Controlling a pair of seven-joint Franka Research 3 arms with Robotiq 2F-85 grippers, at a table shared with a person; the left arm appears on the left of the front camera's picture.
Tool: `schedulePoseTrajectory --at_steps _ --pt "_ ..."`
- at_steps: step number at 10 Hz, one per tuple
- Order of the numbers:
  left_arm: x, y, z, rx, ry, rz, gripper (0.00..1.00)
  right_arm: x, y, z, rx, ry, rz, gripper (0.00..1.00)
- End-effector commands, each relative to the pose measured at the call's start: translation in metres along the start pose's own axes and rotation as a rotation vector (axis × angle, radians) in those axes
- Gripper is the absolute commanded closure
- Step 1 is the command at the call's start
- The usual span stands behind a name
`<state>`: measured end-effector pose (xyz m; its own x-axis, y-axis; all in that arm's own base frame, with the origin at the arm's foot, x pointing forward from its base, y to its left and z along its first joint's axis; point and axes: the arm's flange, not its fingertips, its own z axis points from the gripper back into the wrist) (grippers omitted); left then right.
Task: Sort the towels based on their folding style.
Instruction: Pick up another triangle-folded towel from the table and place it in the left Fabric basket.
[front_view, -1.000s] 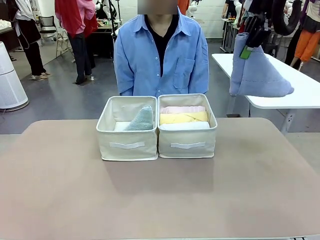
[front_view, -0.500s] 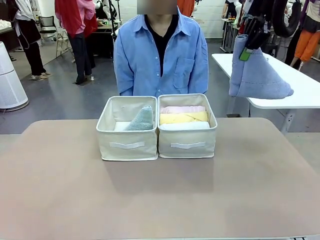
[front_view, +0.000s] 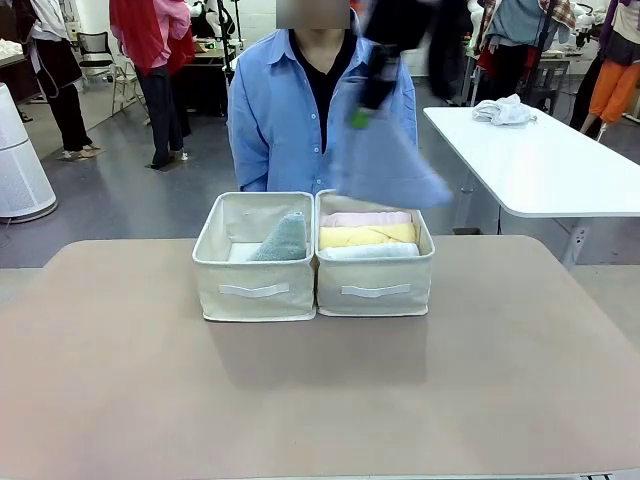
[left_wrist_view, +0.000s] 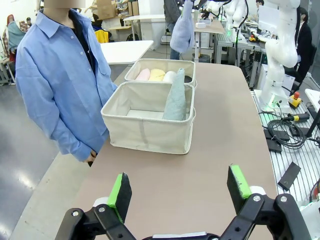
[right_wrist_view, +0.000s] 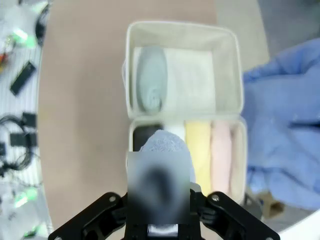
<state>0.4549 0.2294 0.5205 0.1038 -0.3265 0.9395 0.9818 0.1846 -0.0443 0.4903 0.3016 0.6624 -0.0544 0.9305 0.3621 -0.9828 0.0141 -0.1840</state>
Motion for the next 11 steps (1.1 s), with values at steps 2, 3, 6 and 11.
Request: schedulePoseTrajectory --at_steps 2,3,6,11 --pt "0.001 -0.001 0.002 -0.006 -0.005 -0.003 0.0 0.071 -0.022 -0.036 -0.052 -0.041 -0.031 0.81" --pt "0.001 -0.001 0.002 -0.006 -0.005 -0.003 0.0 0.094 -0.031 -0.048 -0.092 -0.051 -0.024 0.81" --pt "0.001 -0.001 0.002 -0.006 -0.005 -0.003 0.0 0.116 -0.044 -0.065 -0.088 -0.042 0.021 0.81" --pt "0.001 -0.001 0.002 -0.006 -0.005 -0.003 0.0 0.1 -0.033 -0.072 -0.077 -0.064 0.016 0.81"
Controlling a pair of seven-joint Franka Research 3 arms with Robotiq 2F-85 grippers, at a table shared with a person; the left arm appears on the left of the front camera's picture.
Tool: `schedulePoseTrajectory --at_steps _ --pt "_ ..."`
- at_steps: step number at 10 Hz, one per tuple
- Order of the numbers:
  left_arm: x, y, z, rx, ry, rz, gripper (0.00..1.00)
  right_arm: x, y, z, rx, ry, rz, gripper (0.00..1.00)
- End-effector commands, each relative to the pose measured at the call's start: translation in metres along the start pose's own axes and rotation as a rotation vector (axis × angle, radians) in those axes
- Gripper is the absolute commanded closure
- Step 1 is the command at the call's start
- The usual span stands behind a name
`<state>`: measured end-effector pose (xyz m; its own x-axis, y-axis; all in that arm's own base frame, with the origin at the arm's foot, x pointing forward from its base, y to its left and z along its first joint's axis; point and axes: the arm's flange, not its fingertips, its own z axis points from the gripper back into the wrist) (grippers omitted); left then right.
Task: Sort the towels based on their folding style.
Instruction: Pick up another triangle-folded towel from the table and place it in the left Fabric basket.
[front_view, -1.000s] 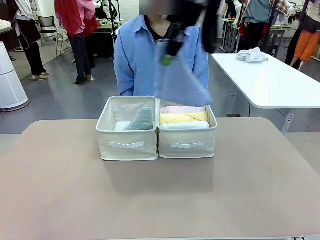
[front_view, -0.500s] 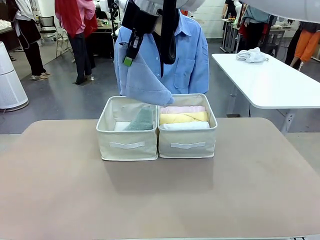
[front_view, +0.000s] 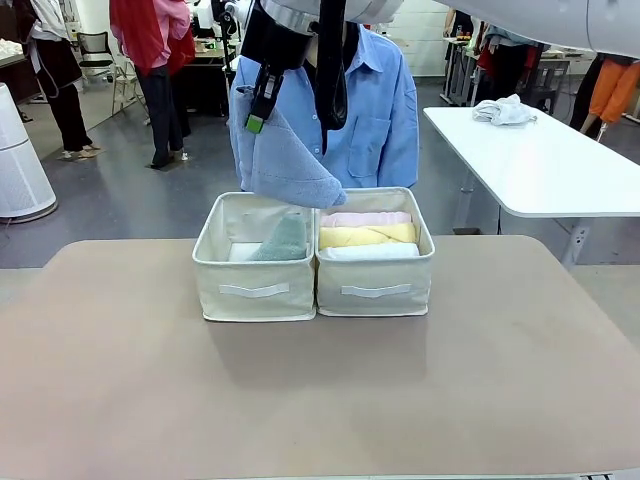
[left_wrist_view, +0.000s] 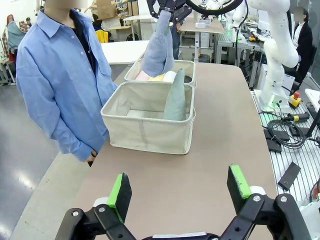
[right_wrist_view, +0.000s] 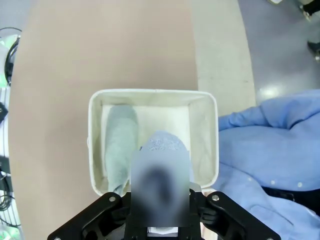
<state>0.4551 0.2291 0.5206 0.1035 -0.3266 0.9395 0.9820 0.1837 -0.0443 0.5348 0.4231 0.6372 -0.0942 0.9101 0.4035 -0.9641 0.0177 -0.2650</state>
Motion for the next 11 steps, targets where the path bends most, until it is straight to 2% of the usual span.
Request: schedulePoseTrajectory --at_steps 1,3,6,8,11 --pt "0.001 -0.002 0.002 -0.005 -0.005 -0.003 0.0 -0.001 0.004 0.004 0.001 -0.01 -0.013 0.81" --pt "0.001 -0.002 0.002 -0.005 -0.005 -0.003 0.0 0.0 0.0 0.0 0.0 0.0 0.0 0.81" --pt "0.001 -0.002 0.002 -0.005 -0.005 -0.003 0.0 0.018 -0.019 -0.021 -0.036 -0.093 0.102 0.81" --pt "0.001 -0.002 0.002 -0.005 -0.005 -0.003 0.0 0.028 -0.023 -0.031 -0.016 -0.154 0.105 0.81" --pt "0.001 -0.002 0.002 -0.005 -0.005 -0.003 0.0 0.03 -0.028 -0.063 0.009 -0.167 0.09 0.81"
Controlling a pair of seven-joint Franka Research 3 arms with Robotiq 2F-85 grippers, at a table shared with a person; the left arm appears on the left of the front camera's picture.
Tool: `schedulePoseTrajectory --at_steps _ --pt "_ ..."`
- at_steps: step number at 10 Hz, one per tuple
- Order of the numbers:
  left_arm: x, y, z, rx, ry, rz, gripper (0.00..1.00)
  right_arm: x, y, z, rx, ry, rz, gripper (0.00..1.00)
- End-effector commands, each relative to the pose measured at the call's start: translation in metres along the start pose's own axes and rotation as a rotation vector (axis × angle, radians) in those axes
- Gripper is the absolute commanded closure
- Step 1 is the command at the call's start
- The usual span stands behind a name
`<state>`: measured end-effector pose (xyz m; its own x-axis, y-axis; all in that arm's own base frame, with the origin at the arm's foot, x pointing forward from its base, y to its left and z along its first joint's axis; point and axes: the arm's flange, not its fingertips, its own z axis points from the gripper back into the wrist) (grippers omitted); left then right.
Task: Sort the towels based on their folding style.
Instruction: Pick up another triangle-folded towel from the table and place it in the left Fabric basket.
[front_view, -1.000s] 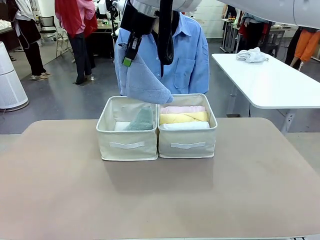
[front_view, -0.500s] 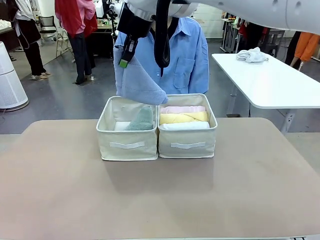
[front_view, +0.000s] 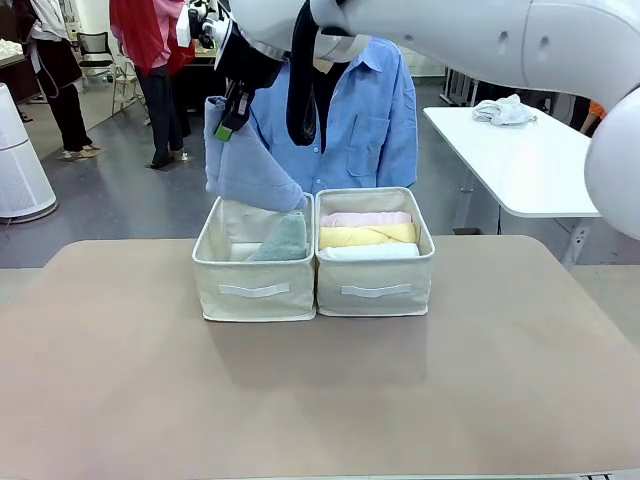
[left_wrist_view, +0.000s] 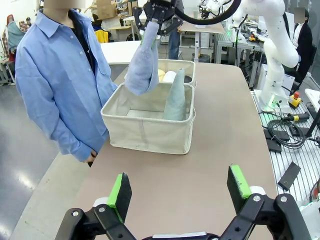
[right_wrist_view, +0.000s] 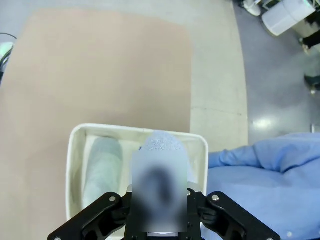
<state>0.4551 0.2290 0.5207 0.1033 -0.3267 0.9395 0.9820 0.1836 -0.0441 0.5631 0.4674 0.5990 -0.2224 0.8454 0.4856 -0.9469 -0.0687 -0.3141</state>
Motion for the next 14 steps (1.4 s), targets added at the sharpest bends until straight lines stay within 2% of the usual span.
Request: schedulePoseTrajectory --at_steps 1,7,14 --pt "0.001 -0.002 0.002 -0.005 -0.005 -0.002 0.0 0.003 -0.014 -0.013 0.024 -0.037 -0.034 0.81" --pt "0.001 -0.002 0.002 -0.005 -0.005 -0.002 0.0 -0.02 -0.022 -0.042 0.061 -0.022 -0.11 0.81" --pt "0.001 -0.002 0.002 -0.005 -0.005 -0.002 0.0 -0.042 -0.014 -0.077 0.17 0.005 -0.141 0.81"
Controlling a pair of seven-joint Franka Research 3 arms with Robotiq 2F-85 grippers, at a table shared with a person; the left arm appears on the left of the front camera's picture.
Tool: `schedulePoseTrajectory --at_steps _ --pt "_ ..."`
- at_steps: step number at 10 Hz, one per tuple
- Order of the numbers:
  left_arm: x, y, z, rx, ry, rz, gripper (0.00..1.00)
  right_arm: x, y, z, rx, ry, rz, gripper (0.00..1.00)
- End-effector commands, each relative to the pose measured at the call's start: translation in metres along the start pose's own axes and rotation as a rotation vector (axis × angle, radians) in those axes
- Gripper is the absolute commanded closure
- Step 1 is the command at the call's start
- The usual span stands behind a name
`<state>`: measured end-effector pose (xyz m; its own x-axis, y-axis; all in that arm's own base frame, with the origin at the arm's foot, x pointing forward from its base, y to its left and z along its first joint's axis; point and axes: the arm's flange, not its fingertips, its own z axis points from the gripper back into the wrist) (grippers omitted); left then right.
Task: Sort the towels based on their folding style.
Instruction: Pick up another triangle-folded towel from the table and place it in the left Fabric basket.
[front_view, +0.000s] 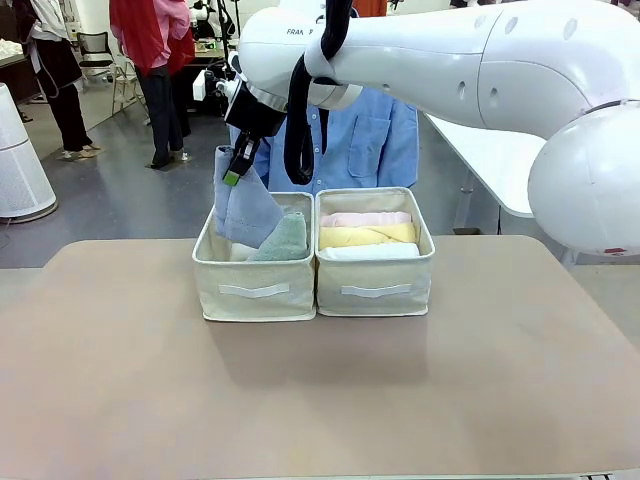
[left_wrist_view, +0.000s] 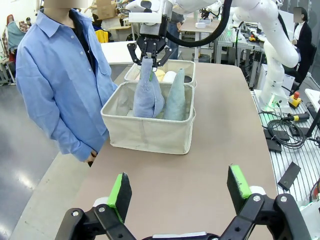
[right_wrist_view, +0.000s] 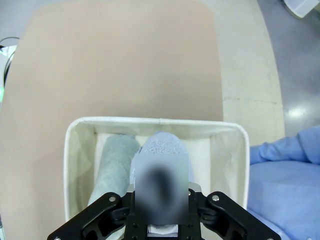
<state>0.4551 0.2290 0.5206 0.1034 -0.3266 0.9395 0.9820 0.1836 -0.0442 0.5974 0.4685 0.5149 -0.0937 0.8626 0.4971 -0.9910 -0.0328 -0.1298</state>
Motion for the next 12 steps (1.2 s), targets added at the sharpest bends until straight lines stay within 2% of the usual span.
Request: schedulePoseTrajectory --at_steps 1,6,12 --pt "0.001 -0.002 0.002 -0.005 -0.005 -0.002 0.0 0.007 -0.007 -0.004 0.038 -0.007 -0.004 0.81" --pt "0.001 -0.002 0.002 -0.005 -0.005 -0.002 0.0 0.007 -0.009 -0.041 0.098 0.01 0.027 0.81" --pt "0.001 -0.002 0.002 -0.005 -0.005 -0.002 0.0 -0.003 -0.007 -0.06 0.166 0.005 0.0 0.81"
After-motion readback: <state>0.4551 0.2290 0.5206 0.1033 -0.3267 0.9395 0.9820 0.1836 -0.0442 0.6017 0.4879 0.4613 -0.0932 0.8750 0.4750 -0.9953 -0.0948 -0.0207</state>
